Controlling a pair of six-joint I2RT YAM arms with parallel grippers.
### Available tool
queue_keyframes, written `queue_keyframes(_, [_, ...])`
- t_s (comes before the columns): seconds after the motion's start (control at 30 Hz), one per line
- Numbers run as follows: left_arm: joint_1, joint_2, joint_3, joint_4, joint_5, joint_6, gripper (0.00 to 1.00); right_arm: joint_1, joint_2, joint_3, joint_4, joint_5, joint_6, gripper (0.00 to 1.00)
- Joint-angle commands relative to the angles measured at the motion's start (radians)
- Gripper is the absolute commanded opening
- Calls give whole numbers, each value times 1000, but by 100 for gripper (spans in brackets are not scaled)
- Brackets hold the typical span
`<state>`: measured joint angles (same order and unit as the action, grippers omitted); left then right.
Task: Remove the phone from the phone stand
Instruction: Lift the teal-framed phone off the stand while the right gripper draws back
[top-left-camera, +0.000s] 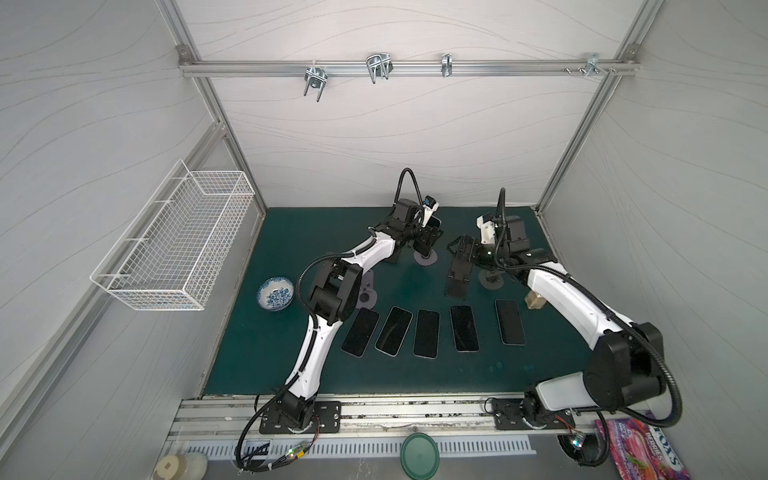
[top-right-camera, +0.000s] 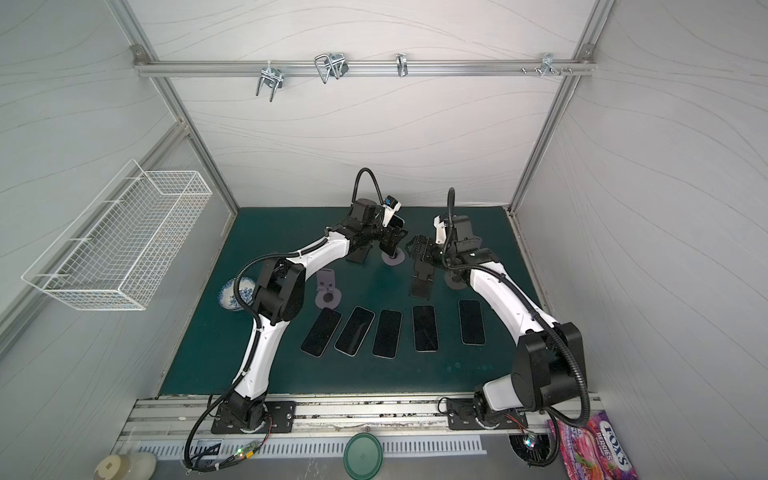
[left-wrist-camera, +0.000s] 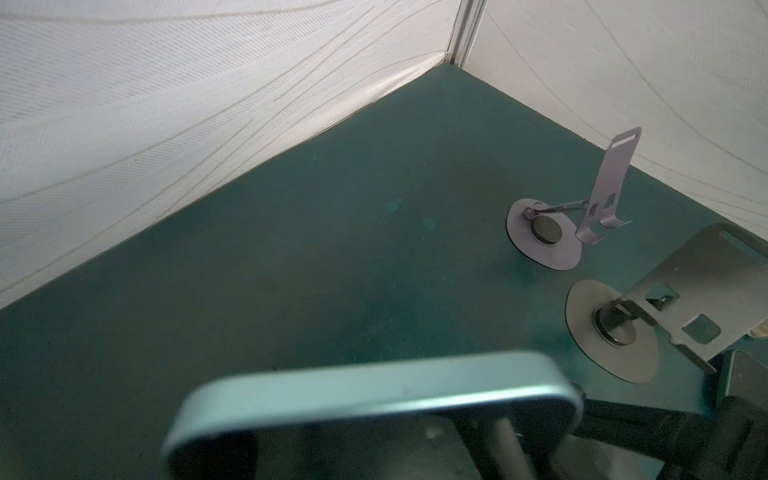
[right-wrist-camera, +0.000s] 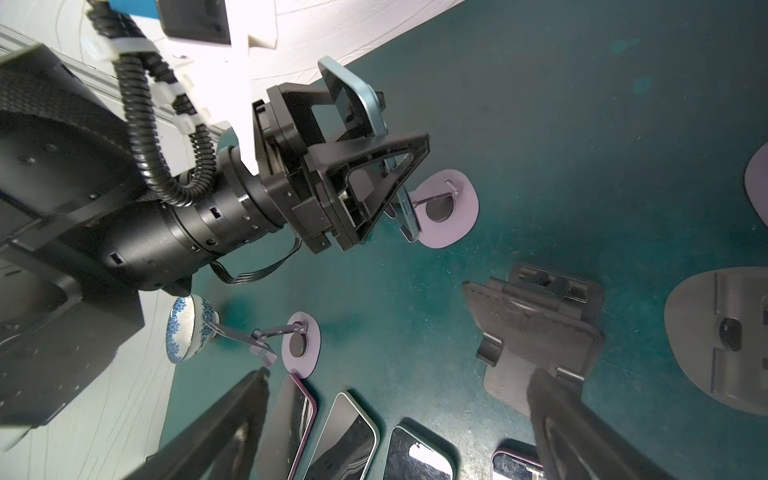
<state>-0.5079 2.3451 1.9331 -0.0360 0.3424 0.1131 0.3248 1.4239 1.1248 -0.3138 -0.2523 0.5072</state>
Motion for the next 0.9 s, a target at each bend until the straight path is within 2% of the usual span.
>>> queue_keyframes(0.0, [7,-5,25,15,17,19,73,-6,4,6,16,-18,5,98])
queue_keyframes(0.43, [10,-49,28,10,9,9,64,-6,-1,15,14,-28,16,98])
queue_keyframes(0.87, [9,-118,15,19,10,-3,63,-6,-9,29,-2,-58,32,97])
